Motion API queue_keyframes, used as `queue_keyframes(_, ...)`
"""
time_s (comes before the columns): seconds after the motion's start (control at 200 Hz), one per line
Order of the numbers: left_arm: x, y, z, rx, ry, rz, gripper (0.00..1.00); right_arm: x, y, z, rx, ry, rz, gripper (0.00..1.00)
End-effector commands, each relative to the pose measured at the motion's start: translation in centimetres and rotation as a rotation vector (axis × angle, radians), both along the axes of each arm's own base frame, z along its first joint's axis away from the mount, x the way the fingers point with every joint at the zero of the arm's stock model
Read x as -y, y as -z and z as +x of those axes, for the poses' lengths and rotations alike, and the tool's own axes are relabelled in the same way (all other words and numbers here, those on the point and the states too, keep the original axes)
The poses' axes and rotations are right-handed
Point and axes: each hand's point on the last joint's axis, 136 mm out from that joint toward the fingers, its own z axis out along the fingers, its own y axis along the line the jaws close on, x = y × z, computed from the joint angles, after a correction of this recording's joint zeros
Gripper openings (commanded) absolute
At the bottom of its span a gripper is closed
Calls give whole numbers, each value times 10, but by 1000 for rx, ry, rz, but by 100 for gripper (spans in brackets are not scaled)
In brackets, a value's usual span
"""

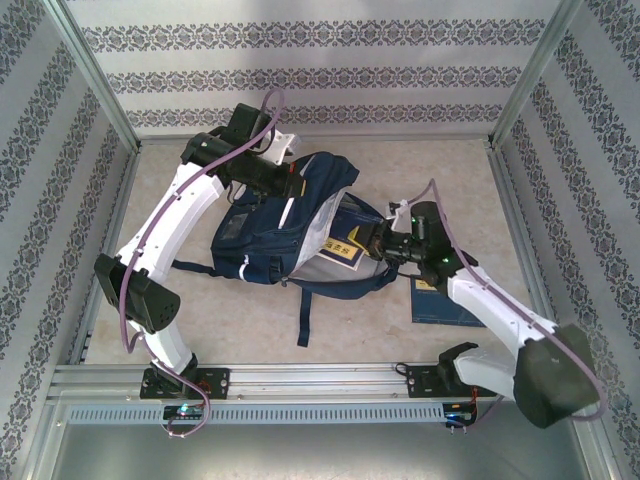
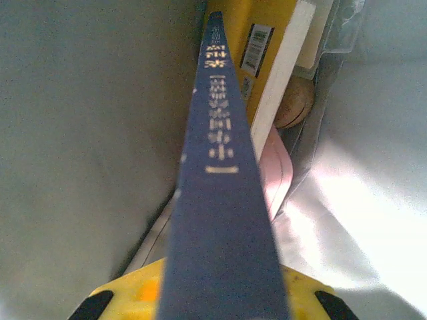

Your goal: Pack the student bag

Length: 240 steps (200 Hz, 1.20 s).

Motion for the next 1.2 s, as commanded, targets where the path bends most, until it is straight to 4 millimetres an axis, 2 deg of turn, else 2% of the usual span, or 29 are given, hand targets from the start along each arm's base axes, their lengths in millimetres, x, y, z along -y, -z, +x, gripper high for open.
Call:
queue_keyframes(0.0,4,-71,-9,190,41,-153,0,-11,-9,24,81,25,-34,0)
queue_keyframes(0.12,6,-73,-11,184,51,-174,0,-30,5,38,54,31,-89,0)
queue_keyframes(0.25,7,-73,-12,183,56,-183,0,-58,9,52,31,24,-131,0)
queue_keyframes(0.37,9,-71,-11,176,58,-189,0,-87,15,66,11,35,-121,11)
queue_keyframes(0.43,9,-69,-10,171,55,-187,0,-100,19,75,-1,53,-97,19)
queue_keyframes(0.575,9,-67,-5,168,46,-186,0,-139,25,92,-5,53,-61,25)
queue_keyframes(0.625,8,-67,-3,164,39,-189,0,-145,31,96,-23,62,-64,28)
queue_keyframes(0.729,6,-66,1,147,31,-209,0,-155,40,107,-40,80,-35,42)
queue_keyframes(0.769,5,-65,4,141,24,-217,0,-159,38,108,-25,70,-13,48)
queue_keyframes(0.879,-2,-63,11,119,-3,-239,0,-156,27,104,23,39,-20,68)
queue_keyframes(1.034,-11,-62,18,111,-32,-252,0,-128,10,91,115,41,-80,93)
queue_keyframes(1.089,-12,-61,20,107,-40,-254,0,-116,6,88,134,49,-80,98)
queue_keyframes(1.194,-15,-56,25,98,-55,-250,0,-107,-6,81,181,17,-58,98)
